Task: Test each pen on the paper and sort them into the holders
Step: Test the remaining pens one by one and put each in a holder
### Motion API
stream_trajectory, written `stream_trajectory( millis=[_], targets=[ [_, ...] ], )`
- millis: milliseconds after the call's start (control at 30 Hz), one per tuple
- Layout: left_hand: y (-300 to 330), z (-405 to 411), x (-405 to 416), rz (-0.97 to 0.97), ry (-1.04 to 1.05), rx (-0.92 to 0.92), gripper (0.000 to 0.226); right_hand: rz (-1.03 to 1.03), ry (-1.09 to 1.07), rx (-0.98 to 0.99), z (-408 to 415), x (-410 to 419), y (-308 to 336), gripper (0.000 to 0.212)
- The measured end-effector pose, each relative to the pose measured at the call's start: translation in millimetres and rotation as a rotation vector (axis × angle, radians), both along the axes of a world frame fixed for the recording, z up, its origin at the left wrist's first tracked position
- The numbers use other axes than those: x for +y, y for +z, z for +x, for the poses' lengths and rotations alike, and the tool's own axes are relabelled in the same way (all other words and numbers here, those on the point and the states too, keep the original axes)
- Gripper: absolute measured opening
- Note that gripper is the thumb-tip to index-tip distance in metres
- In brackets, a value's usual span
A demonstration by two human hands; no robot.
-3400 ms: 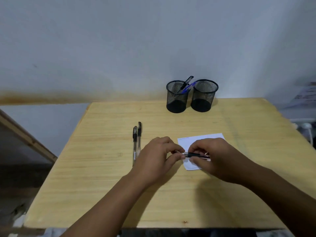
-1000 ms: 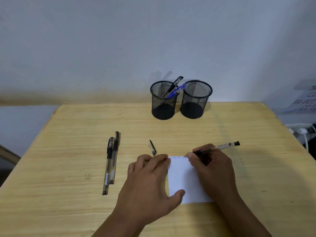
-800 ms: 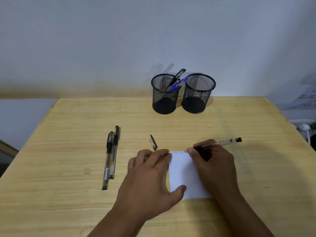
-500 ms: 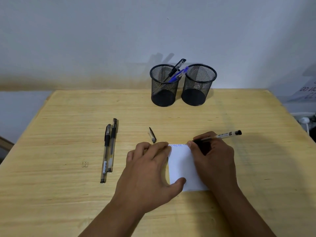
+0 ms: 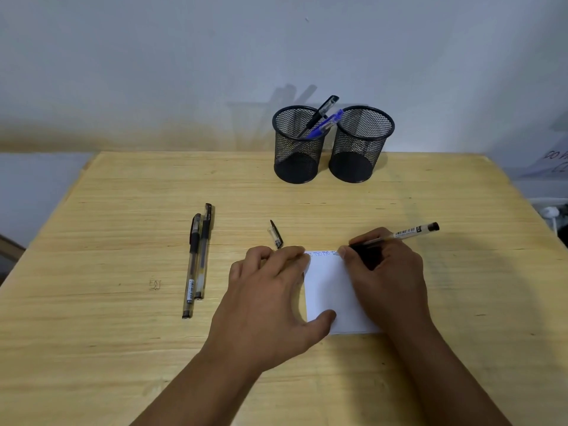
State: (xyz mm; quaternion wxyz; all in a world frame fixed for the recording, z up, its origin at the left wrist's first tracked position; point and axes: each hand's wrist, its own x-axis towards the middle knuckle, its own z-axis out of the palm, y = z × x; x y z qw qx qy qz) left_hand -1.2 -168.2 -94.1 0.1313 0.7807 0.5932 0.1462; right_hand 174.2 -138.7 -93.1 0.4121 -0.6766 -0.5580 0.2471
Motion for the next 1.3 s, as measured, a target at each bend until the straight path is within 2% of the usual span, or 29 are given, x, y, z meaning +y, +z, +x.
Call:
stream_trajectory(
  millis=[1300],
  targets=[
    [-3.0,-1.0,2.0,0.012,0.006,0.034,0.077,0.013,-0.029,-0.067,-0.9,1.8,-1.6,0.007]
  ],
)
